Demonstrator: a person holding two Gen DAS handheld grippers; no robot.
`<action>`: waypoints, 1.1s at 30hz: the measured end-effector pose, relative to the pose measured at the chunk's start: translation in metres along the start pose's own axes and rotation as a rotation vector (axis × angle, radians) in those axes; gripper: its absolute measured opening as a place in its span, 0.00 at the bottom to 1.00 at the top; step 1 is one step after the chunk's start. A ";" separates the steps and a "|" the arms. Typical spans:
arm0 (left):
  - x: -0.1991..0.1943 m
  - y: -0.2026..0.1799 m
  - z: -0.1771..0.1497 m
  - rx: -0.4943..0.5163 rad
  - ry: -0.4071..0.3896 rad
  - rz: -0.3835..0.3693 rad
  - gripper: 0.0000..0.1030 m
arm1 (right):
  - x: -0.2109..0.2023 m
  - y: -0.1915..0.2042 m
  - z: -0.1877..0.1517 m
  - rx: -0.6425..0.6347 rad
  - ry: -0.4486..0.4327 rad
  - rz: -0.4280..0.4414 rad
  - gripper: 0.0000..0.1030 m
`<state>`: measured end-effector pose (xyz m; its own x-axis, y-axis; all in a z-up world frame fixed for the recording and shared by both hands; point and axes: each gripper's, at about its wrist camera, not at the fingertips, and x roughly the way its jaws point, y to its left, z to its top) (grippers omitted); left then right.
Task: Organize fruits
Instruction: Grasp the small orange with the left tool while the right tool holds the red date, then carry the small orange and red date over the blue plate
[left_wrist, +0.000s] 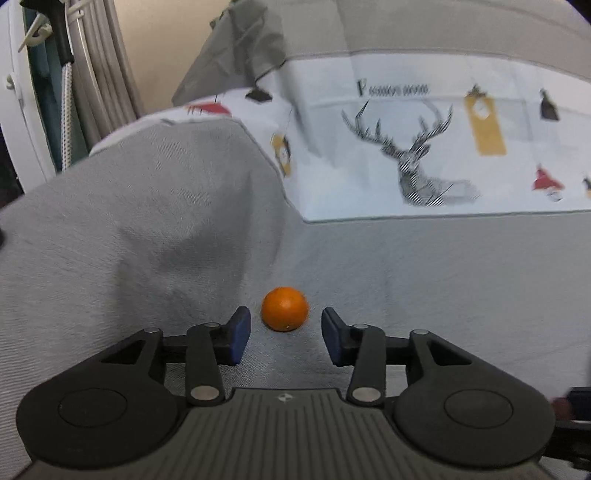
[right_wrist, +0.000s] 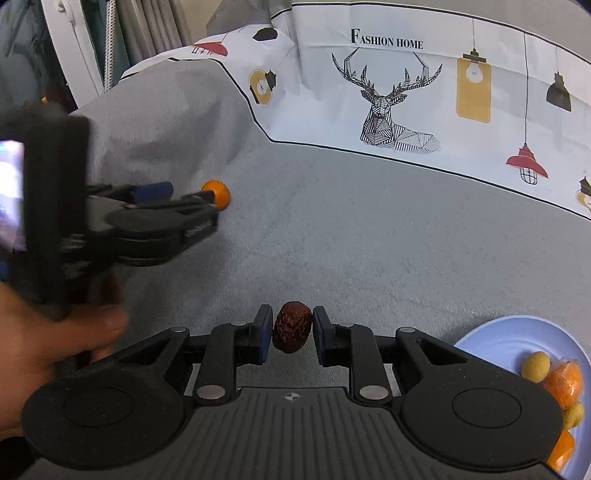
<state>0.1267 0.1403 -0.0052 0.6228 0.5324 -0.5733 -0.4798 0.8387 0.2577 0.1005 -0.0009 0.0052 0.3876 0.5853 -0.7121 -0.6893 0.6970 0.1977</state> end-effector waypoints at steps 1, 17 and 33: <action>0.007 -0.001 -0.001 -0.002 0.007 0.013 0.51 | 0.001 -0.001 0.001 0.004 0.003 0.002 0.24; 0.056 -0.002 -0.003 -0.050 -0.004 0.089 0.38 | 0.023 0.001 -0.001 -0.016 0.072 0.027 0.24; -0.072 -0.003 -0.006 -0.114 -0.137 -0.253 0.37 | -0.048 -0.021 -0.005 -0.030 -0.147 -0.052 0.24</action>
<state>0.0797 0.0992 0.0304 0.8049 0.3254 -0.4963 -0.3604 0.9324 0.0268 0.0929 -0.0458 0.0321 0.5072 0.6044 -0.6144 -0.6831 0.7166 0.1411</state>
